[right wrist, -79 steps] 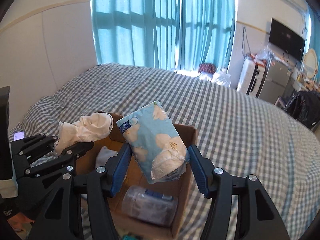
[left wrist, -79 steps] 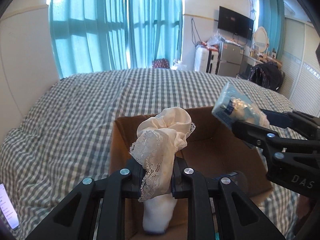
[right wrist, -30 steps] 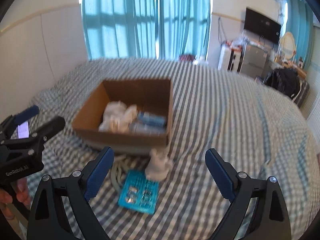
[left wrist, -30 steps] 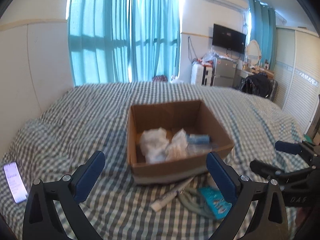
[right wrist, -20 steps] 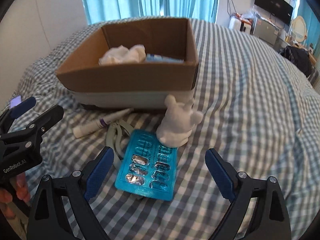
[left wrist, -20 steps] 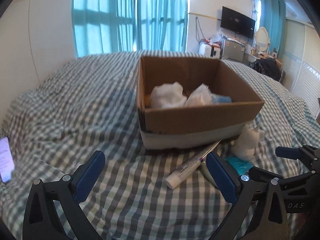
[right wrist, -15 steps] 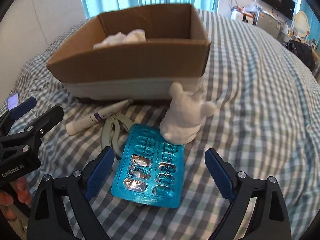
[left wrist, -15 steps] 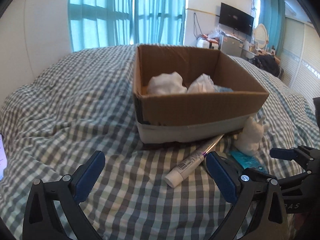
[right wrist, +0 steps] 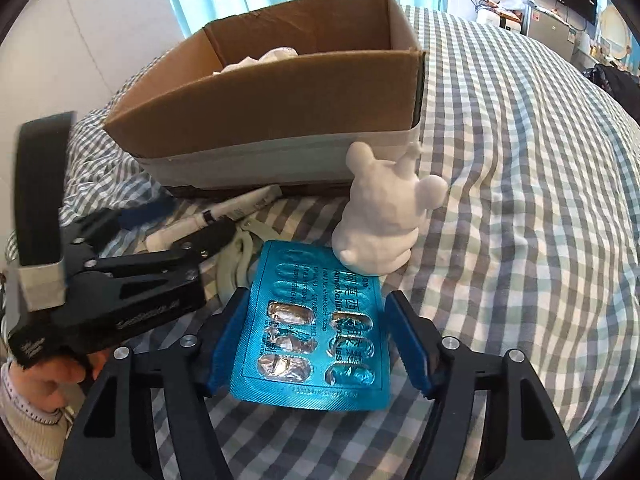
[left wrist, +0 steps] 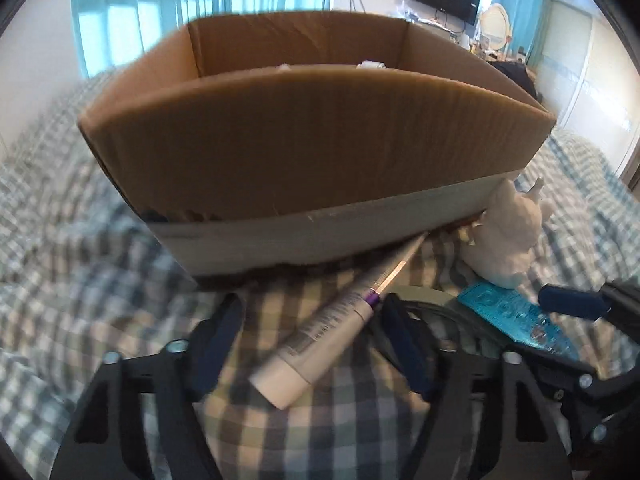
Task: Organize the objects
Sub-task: 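Grasp the white tube with the left tool while the right tool grasps the teal blister pack, then carry tube and blister pack over the box and release both inside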
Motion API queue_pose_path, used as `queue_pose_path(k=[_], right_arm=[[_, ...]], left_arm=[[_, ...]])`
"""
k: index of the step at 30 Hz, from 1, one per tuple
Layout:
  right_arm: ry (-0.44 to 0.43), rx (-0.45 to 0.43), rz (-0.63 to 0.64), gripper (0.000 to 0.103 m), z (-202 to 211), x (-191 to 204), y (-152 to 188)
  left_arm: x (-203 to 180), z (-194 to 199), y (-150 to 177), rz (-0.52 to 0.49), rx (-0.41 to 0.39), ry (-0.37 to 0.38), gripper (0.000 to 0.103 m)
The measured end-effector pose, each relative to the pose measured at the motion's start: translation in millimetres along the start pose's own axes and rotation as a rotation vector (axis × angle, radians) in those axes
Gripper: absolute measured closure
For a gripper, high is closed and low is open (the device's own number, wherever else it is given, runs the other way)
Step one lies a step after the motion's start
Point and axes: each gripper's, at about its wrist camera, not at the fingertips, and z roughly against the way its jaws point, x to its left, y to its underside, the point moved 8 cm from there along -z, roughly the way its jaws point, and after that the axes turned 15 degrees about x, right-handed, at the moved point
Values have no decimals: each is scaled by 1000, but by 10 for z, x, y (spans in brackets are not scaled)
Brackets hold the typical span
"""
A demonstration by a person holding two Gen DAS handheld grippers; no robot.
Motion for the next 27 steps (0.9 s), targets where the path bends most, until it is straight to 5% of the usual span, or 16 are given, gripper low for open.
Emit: queue_pose_path(k=[2,10,17,27], right_arm=[[0,-3,4,35,31,2,34],[20,-26,16,35,240,99,231],[48,-72,40,35,507,189,367],[69,-177,71,35,957,412,390]], left_arm=[[-50,33,23,-3,19,51,57],[-196,274,259,-36,21,12,85],[-83,499,510,77,14,56,85],[-157,1170,573,72,-112,29,85]])
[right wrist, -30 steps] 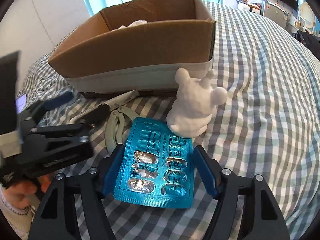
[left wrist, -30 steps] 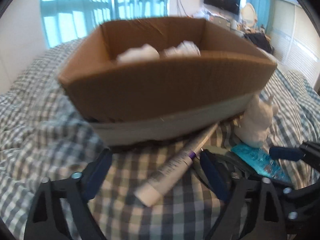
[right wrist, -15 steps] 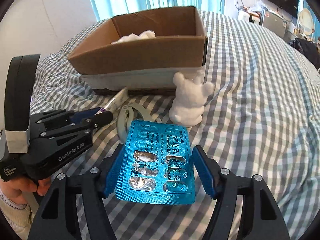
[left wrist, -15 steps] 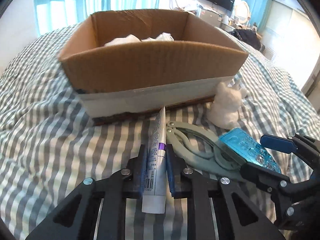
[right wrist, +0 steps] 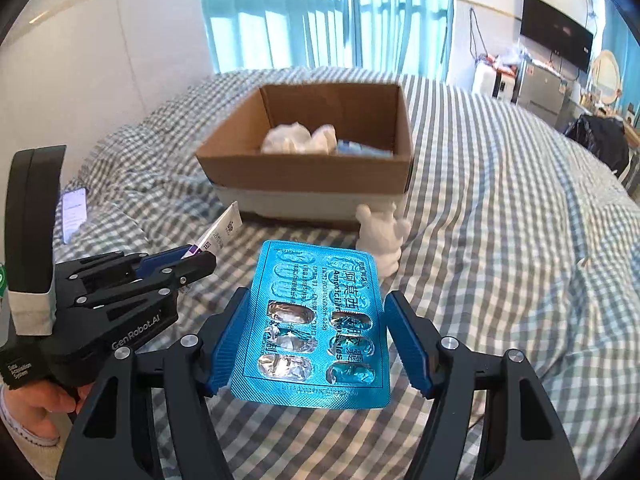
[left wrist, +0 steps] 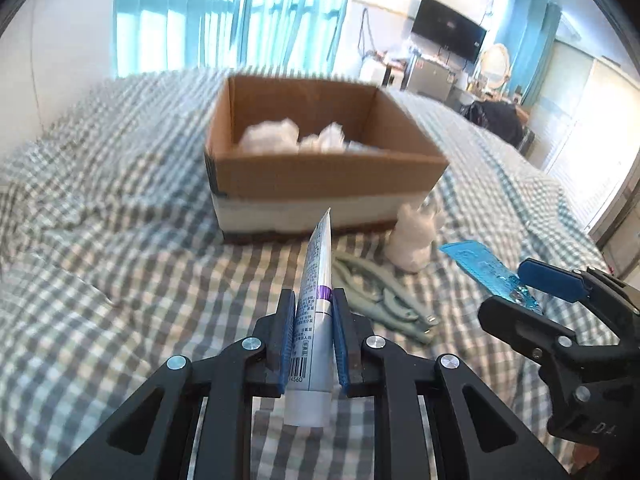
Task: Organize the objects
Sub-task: 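Carry tube and blister pack over the box and release both inside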
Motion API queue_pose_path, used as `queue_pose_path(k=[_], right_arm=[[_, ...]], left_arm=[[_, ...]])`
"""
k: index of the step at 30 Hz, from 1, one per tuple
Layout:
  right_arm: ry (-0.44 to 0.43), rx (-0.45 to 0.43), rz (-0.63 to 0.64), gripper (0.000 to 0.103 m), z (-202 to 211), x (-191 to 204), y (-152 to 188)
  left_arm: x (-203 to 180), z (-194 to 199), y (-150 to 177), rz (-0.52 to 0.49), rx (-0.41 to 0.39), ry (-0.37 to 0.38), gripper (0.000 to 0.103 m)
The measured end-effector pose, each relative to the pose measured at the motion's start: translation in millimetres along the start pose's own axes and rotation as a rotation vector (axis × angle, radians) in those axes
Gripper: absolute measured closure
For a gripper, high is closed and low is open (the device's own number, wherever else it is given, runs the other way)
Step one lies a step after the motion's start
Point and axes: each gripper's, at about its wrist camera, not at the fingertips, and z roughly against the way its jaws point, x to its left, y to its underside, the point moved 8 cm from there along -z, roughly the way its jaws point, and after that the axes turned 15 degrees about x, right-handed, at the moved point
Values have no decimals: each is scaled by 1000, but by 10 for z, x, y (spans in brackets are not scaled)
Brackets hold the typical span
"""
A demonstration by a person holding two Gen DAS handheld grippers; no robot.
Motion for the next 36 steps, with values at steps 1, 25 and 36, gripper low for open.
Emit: queue_pose_path(k=[1,25,36], right_arm=[[3,-12,4,35,62,11,-18],[-3,-261,65,35,903,-124,-1604],[-33,-175,71,35,-40,-316,-2309]], left_arm=[[-21,69,-35,-5,-16,-7,85],[40,754,-1482,36,-218,13,85],[213,-69,-1932,37,-136,-37,85]])
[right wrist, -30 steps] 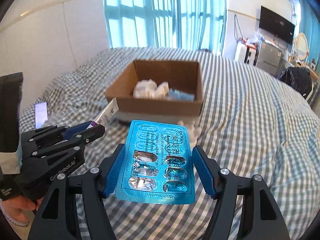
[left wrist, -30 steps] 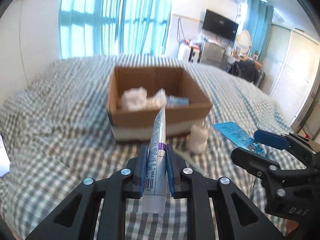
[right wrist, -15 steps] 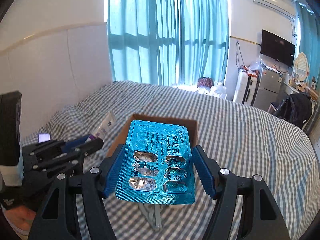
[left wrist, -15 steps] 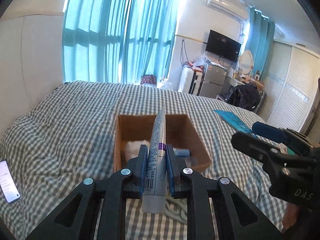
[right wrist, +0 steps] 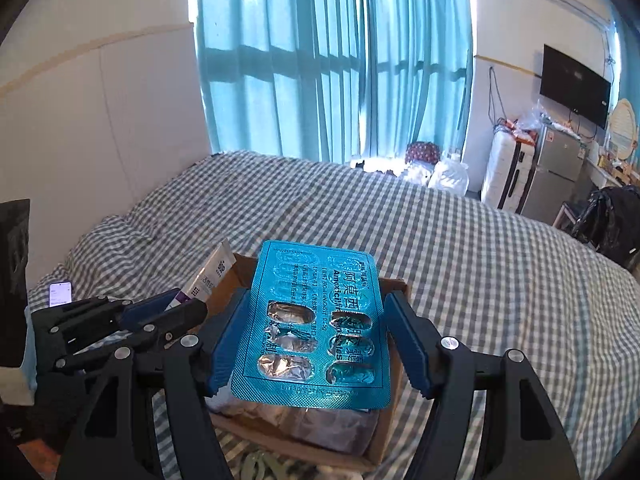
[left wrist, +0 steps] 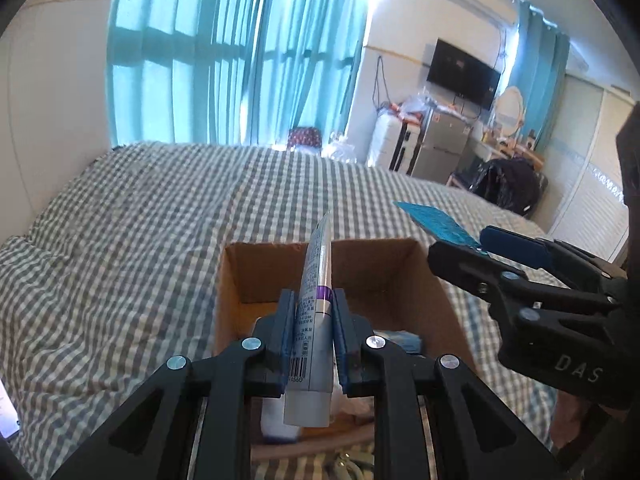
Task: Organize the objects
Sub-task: 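Carry tube and blister pack over the box and release both inside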
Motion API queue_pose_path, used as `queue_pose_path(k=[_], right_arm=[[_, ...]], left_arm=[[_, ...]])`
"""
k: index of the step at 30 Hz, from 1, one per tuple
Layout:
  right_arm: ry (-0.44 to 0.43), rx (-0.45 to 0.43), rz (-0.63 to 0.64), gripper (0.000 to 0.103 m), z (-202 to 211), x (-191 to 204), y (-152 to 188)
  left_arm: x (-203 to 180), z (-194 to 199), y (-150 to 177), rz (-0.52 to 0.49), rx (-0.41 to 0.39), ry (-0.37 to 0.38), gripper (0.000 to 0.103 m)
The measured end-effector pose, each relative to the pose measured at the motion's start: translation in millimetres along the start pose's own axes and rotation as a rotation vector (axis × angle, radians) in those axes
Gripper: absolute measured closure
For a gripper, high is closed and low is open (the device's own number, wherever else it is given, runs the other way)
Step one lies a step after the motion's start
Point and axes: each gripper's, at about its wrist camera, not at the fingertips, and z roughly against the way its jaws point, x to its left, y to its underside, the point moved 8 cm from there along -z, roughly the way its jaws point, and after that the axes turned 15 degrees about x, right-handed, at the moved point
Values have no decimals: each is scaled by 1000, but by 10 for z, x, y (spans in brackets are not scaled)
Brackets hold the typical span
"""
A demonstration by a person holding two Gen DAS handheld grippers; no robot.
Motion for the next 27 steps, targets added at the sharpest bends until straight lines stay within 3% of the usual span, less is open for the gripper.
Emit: queue_pose_path(k=[9,14,18,21,23,27], right_arm=[[-48,69,-21,35,-637,-176,38],[-69,57,-53,34,-627,-266,36],[-61,30,-77,24,-407,-338,36],[-69,-5,-82,21,-159,-337,20],[-72,-24,-74,21,40,-326,6],[-29,-70,-35,19,502,-324,65]], left_arm=[[74,-565,79,16,83,-38,85],[18,-570,79,5,77,-60,85],[-11,-412,79,-5,69,-87,83],[-36,-199,72,-5,44,-118,70],[-48,-15,61,4,17,-140,44],[-118,356,101,22,-38,-153,34]])
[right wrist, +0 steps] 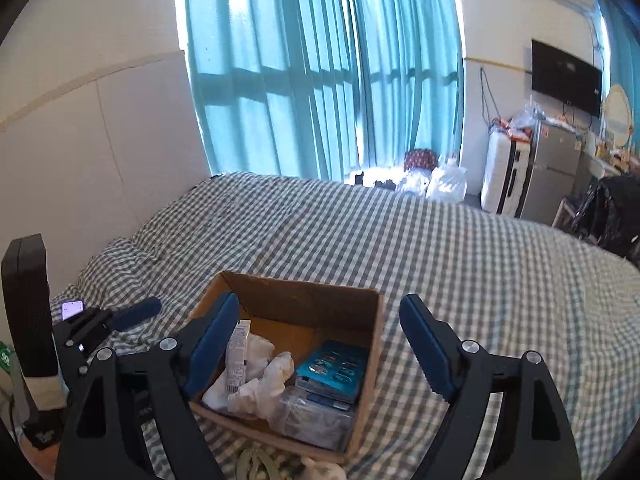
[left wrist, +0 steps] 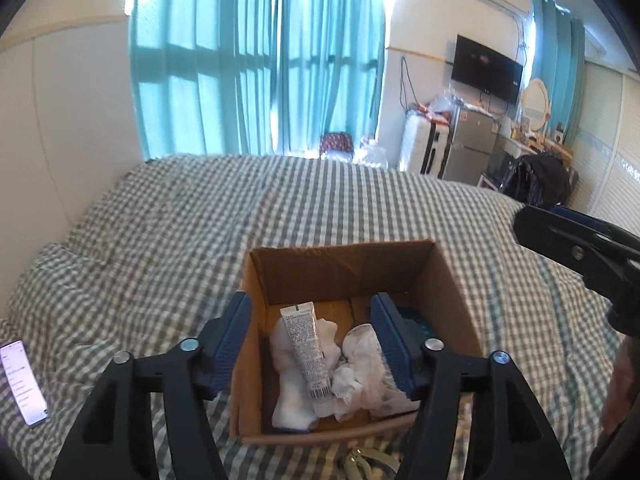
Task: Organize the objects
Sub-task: 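Carry tube and blister pack over the box and release both inside, then grasp the grey-green clip with the left tool while the right tool grasps the white bunny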
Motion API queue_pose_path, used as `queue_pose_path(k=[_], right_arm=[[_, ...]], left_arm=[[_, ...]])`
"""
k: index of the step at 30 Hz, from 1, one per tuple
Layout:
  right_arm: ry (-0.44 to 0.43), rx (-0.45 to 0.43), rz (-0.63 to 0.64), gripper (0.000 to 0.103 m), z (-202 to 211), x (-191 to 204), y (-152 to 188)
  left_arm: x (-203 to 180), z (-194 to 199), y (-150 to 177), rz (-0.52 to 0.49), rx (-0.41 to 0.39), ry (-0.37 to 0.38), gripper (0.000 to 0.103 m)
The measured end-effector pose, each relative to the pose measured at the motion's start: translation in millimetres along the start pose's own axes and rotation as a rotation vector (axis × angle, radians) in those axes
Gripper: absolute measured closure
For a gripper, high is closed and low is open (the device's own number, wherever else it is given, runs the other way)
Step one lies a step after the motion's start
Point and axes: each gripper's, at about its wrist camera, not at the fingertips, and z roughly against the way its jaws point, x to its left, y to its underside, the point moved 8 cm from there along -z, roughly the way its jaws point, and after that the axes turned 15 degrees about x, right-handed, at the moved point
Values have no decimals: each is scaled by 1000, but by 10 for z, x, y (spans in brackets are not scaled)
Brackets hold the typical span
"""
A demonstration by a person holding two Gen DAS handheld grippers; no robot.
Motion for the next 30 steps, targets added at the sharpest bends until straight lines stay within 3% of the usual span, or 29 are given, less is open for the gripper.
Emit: queue_pose_path(k=[8,13,18,23,30], right_arm=[[41,-56,74,16,798,-40,246],[59,-47,107,15,986,-66,488],[50,13,147,15,831,-112,856],[35,76,161,15,490,-176,1161],[37,122,145,15,49,-349,1510]], left_arm=[[5,577,174,80,-55,-40,11],[105,722,419,153,-64,-77,9],[201,584,727,220,-24,-108,9],[130,312,1009,223,23,-163,9],[-56,-55,1378,281,68,-169,9]])
